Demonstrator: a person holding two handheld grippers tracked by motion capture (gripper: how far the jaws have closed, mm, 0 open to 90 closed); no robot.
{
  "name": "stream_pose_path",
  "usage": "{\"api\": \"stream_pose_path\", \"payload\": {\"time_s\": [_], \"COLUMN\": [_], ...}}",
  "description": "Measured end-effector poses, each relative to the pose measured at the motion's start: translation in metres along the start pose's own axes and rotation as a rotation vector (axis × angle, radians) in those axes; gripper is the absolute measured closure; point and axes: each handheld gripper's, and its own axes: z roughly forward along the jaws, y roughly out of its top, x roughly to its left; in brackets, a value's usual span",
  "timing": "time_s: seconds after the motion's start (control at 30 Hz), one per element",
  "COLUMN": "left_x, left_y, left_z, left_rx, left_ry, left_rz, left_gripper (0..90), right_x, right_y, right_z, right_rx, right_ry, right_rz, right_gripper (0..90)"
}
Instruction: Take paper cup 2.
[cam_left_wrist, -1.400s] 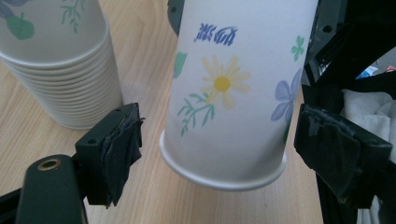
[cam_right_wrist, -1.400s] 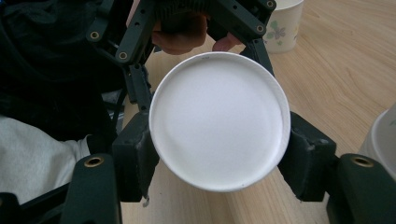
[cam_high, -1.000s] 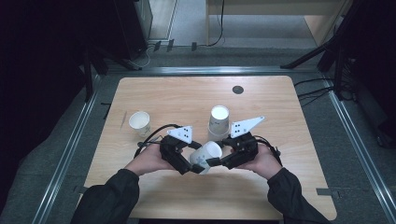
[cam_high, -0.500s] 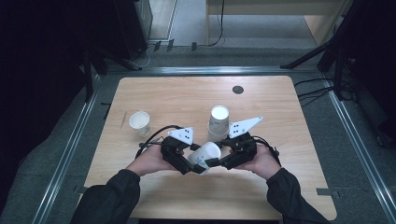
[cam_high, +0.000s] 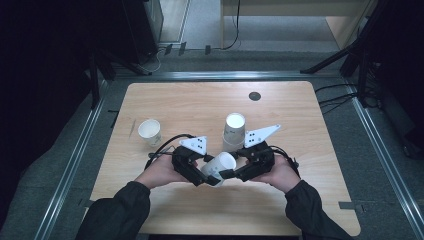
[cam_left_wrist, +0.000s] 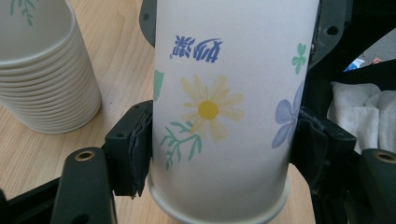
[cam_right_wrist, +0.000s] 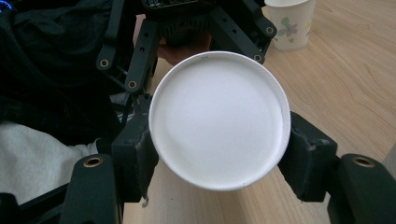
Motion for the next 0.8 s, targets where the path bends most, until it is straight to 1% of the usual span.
{"api": "stream_pose_path", "payload": {"time_s": [0.2, 0.27, 0.47, 0.6, 0.63, 0.73, 0.8], "left_x": [-0.001, -0.001, -0.001, 0.001, 0.001, 0.002, 0.003], "left_y": [0.000, 0.000, 0.000, 0.000, 0.000, 0.000, -0.001], "left_z": [-0.002, -0.003, -0.003, -0.005, -0.006, -0.010, -0.013], "left_rx": [-0.012, -0.014, -0.015, -0.010, -0.015, -0.031, -0.038], "left_ry": [-0.001, -0.004, -0.008, -0.004, -0.008, 0.000, -0.003], "left_rz": [-0.001, 0.001, 0.003, -0.004, -0.014, -0.016, -0.022], "left_gripper": [30.3, 30.8, 31.3, 31.3, 31.3, 31.3, 31.3], "right_x": [0.000, 0.001, 0.002, 0.002, 0.002, 0.001, 0.001], "right_y": [0.000, 0.001, 0.001, 0.001, 0.001, 0.000, -0.001], "right_z": [-0.001, -0.001, -0.002, -0.002, -0.003, -0.005, -0.007], "right_rx": [-0.012, -0.021, -0.026, -0.031, -0.035, -0.042, -0.046], "right_ry": [0.002, 0.000, -0.003, -0.016, -0.023, -0.035, -0.040], "right_rz": [-0.002, -0.014, -0.018, -0.011, -0.016, -0.019, -0.015], "right_gripper": [34.6, 34.6, 31.9, 31.2, 31.1, 28.6, 27.9]}}
